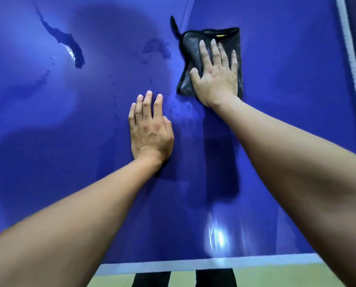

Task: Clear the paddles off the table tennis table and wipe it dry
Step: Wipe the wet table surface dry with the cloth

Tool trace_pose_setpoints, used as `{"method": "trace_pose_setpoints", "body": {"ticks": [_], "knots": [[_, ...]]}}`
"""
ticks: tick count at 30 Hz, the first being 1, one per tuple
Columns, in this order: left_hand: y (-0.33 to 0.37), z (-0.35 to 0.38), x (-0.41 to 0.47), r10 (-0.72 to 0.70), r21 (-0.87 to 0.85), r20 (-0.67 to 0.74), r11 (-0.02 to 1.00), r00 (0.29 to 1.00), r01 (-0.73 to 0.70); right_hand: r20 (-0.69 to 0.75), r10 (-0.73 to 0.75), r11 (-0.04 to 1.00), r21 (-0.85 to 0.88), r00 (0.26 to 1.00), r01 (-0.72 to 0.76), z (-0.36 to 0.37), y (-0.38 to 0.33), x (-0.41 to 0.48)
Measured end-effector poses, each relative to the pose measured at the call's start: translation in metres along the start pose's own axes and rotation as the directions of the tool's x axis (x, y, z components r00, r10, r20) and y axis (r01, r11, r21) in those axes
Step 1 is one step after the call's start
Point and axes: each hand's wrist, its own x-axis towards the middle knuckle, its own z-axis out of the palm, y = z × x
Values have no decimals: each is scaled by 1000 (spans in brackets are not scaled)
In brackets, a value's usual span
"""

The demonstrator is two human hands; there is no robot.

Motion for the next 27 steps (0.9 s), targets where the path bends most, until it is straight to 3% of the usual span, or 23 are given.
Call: {"method": "trace_pose_setpoints", "body": {"ticks": [8, 12, 14, 20, 27], "knots": [[-1, -6, 1, 9, -14, 44, 1000, 999, -8, -57, -25, 999, 37, 998, 27, 12, -19, -139], [-13, -17, -7, 115, -67, 177, 992, 977, -105, -83, -43, 997, 65, 996, 48, 14, -22, -211], [-25, -27, -27, 158, 12, 205, 986, 966, -163, -81, -74, 994, 71, 994, 79, 14, -27, -251], [-51, -48, -138, 107, 80, 107, 990, 988, -116, -46, -171, 979, 105, 984, 175, 11, -34, -368], [-72, -57, -158, 154, 98, 93, 982, 984, -163, -47, -297, 954, 33, 954, 299, -3, -23, -359]]}}
